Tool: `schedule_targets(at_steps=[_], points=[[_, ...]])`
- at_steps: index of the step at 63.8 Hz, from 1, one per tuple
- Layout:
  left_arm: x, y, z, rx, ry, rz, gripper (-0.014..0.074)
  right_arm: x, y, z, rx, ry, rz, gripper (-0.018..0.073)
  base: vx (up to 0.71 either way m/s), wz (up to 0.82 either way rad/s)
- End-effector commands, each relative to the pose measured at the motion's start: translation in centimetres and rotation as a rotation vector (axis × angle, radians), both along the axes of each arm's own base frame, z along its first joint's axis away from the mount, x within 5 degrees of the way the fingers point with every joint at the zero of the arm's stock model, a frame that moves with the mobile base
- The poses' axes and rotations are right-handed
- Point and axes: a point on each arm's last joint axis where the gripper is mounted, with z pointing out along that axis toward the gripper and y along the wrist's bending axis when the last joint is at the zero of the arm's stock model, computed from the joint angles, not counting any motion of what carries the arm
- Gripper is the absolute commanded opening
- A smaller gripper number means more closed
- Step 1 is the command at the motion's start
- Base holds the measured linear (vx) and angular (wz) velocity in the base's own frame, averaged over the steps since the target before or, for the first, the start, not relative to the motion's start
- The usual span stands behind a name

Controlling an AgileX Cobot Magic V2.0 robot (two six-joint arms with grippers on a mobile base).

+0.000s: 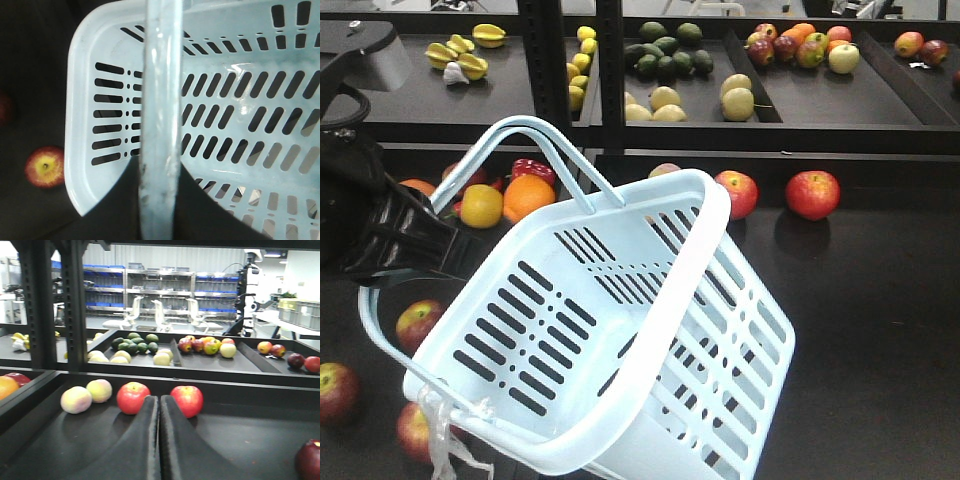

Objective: Pick three apples into basket with both arms
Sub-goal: 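Drive the base around to the apple table holding the basket aloft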

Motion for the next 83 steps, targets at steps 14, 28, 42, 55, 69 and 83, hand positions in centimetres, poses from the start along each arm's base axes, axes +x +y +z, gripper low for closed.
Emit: schedule_targets(at_steps=[14, 28, 42, 55, 69, 83], points=[[-0.68, 0.19, 1.67, -0.078, -0.065, 0.002, -0.0008, -0.09, -0.03, 0.27, -0.008, -0.073, -0.006, -0.0004, -0.08, 0.25], [-0.68, 0.19, 1.67, -0.078, -0.065, 0.002, -0.0008, -0.09, -0.03, 0.27, -0.008, -0.073, -0.006, -0.0004, -0.1, 0.37], [-0.68, 0.19, 1.67, -0.078, -0.065, 0.002, -0.0008, -0.09, -0.03, 0.27, -0.008, -0.073, -0.006, -0.0004, -0.12, 0.46], [-0.68, 0.19, 1.67, -0.078, -0.065, 0.002, -0.0008, -0.09, -0.03, 0.27, -0.008, -0.073, -0.006, -0.0004, -0.14, 0.5], [-0.68, 0.19, 1.67, -0.077, -0.065, 0.002, -0.0007, -0.09, -0.03, 0.27, -0.008, -0.073, -0.006, -0.0004, -0.15, 0.55], [-0.68, 0.19, 1.67, -0.077, -0.065, 0.002, -0.0007, -0.09, -0.03, 0.27, -0.008, -0.073, -0.006, -0.0004, -0.15, 0.59]])
